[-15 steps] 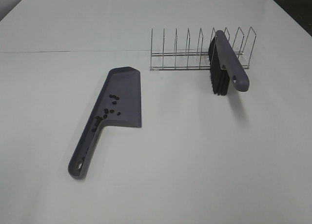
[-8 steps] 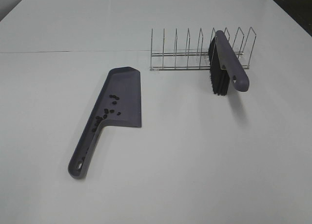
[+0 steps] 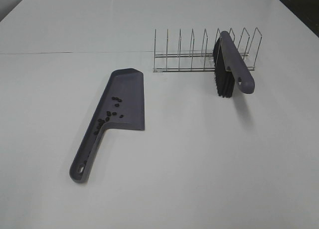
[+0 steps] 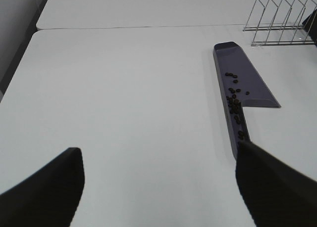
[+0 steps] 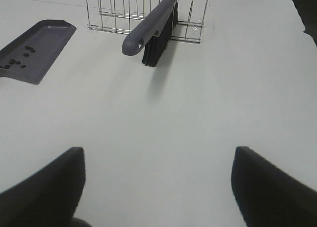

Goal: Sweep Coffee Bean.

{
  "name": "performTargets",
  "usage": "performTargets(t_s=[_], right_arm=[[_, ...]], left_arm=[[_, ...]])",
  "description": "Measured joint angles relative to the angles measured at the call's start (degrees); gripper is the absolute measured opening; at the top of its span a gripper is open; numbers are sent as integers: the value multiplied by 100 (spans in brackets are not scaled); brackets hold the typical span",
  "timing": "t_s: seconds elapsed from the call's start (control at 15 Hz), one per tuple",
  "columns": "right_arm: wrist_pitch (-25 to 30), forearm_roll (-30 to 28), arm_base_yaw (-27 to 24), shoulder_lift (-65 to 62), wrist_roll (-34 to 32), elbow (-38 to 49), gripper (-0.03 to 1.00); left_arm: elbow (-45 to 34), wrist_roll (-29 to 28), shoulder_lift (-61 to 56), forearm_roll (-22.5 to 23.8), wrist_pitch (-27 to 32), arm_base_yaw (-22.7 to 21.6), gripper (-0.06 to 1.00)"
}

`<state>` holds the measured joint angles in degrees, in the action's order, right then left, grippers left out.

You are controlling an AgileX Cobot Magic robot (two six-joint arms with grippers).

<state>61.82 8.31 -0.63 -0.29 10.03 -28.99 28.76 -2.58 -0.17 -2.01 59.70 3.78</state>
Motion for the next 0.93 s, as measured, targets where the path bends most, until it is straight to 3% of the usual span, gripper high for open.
performTargets(t_s=[0.93], right_arm=[[0, 0, 0, 0, 0, 0, 71]], left_arm=[[0, 6, 0, 0, 0, 0, 78]])
